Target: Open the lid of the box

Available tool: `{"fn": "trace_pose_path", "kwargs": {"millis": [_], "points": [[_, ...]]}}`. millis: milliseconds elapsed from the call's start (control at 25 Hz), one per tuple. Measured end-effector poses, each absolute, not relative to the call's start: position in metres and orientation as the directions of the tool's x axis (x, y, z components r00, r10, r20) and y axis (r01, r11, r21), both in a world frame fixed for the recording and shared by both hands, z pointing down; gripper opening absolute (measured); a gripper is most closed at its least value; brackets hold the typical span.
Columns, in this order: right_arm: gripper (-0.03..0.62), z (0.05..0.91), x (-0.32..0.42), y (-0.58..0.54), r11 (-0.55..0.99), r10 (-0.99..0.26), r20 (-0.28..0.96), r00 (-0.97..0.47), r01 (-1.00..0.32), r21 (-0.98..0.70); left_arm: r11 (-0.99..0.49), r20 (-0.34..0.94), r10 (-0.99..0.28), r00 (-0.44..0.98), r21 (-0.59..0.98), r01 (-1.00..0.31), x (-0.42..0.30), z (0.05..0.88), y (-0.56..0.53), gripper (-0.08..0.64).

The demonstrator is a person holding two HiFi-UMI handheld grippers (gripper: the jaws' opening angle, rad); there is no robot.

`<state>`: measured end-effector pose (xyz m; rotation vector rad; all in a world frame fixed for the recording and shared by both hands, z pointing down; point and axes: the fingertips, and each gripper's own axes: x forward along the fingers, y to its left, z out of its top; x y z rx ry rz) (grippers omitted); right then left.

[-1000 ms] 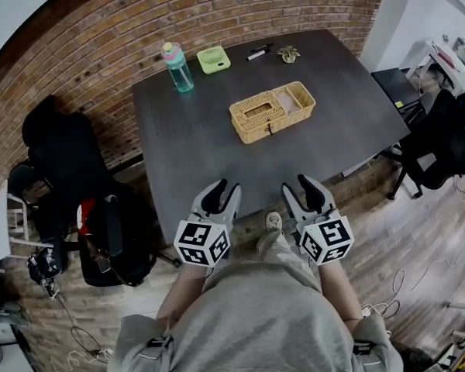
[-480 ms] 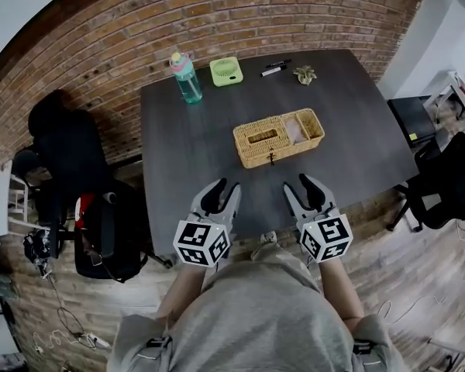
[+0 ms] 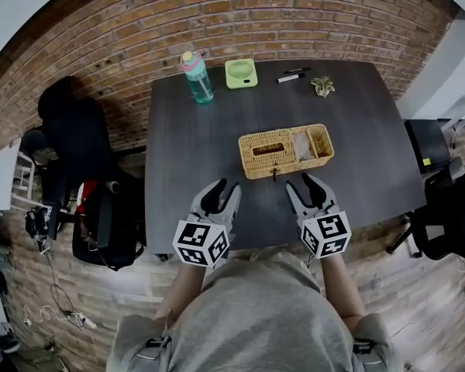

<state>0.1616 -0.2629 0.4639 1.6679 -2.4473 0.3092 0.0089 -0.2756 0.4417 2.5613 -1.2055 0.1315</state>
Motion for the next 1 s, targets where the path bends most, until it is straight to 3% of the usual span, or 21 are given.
{"fn": "trace_pose_path", "kwargs": {"millis": [1000], "points": [[0.207, 0.581, 0.197, -0.345, 0.496, -0.773, 0.499, -0.391, -0.864, 0.092, -0.42, 0.215, -0.853, 0.476, 0.26, -0.869, 0.013, 0.455, -0.319, 0.135]]}}
